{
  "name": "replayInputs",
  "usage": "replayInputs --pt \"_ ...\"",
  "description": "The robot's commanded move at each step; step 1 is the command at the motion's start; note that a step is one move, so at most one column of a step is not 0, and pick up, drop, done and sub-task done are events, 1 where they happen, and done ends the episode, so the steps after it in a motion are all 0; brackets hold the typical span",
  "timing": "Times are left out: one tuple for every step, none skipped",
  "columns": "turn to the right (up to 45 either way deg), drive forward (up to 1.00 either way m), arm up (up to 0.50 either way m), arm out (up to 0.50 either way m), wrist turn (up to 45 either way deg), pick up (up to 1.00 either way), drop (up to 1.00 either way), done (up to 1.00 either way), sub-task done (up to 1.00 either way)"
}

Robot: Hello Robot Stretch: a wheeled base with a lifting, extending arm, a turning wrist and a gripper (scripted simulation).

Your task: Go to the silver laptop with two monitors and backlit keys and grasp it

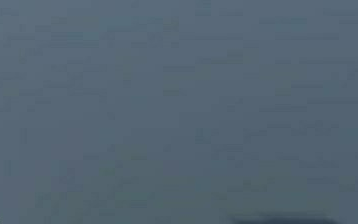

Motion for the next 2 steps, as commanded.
replayInputs --pt "0.0 0.0 0.0 0.0 6.0 0.0 0.0 0.0 0.0" --pt "0.0 0.0 -0.3 0.0 0.0 0.0 0.0 0.0 0.0"
